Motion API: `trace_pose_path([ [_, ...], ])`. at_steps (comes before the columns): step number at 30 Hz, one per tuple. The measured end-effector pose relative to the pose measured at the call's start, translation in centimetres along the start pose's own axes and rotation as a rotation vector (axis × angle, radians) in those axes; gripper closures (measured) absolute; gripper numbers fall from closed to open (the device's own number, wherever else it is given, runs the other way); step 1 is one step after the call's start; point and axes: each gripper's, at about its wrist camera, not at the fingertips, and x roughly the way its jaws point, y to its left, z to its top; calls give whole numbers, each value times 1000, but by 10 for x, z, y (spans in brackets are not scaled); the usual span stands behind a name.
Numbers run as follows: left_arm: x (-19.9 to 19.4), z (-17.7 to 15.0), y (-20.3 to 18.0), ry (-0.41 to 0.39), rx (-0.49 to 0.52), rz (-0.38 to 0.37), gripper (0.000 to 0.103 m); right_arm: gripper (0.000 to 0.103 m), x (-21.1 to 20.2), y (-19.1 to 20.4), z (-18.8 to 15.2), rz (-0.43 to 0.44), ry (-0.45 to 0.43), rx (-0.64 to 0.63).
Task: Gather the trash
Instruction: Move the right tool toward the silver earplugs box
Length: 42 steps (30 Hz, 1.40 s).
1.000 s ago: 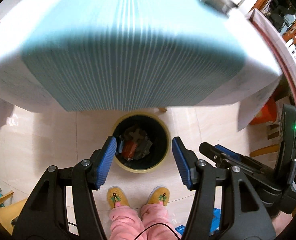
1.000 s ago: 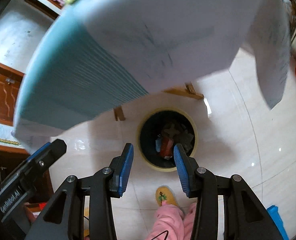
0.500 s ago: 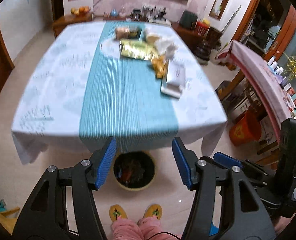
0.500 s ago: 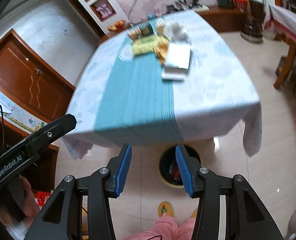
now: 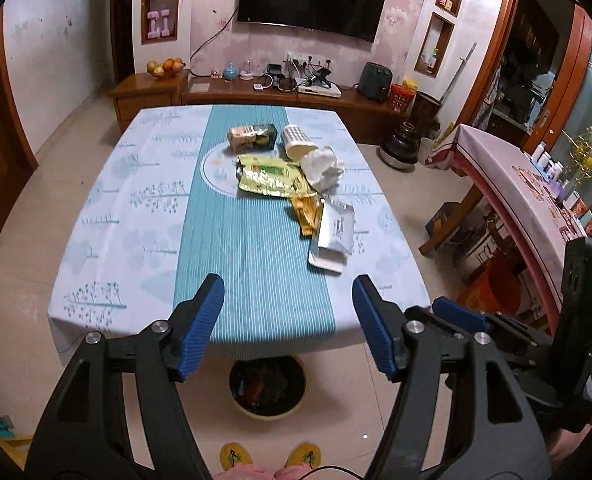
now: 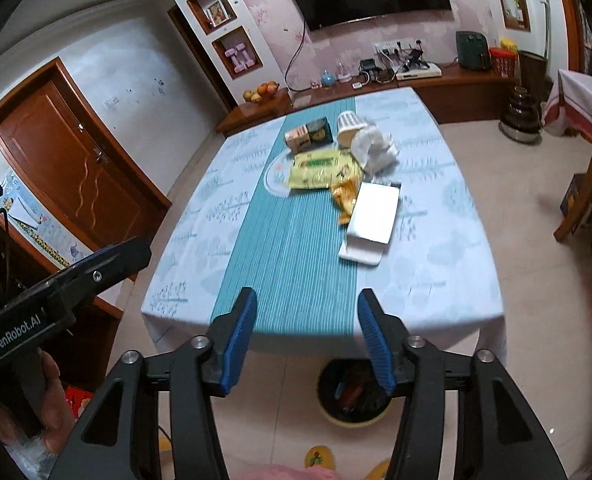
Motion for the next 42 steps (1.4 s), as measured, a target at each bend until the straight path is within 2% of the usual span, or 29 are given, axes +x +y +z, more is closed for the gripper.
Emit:
trace_pose_path([
  [6, 23, 19, -2, 15, 11, 0, 38, 47, 31, -17, 22, -37, 18, 21],
  [9, 46, 29, 1, 40, 21, -14, 30, 44, 51, -26, 31, -65, 23, 43],
  [11, 63, 35, 4, 55, 29, -25, 29, 44, 67, -32, 38, -94, 29, 62],
  [19, 158, 76, 16, 181, 117, -126, 29, 40, 137, -57, 59, -192, 57, 219],
  [26, 239, 111, 27, 276, 153, -212, 29, 40, 188, -72, 71, -257, 73, 322],
  [35, 300, 122, 30, 353, 184, -277, 29, 40, 235, -79, 87, -290, 102, 347],
  [41, 319, 119, 36, 393, 175, -295, 29, 39, 265, -81, 84, -321, 159, 330],
  [42, 320, 119, 37, 398, 173, -295, 29, 35, 269, -81, 83, -330, 161, 327],
])
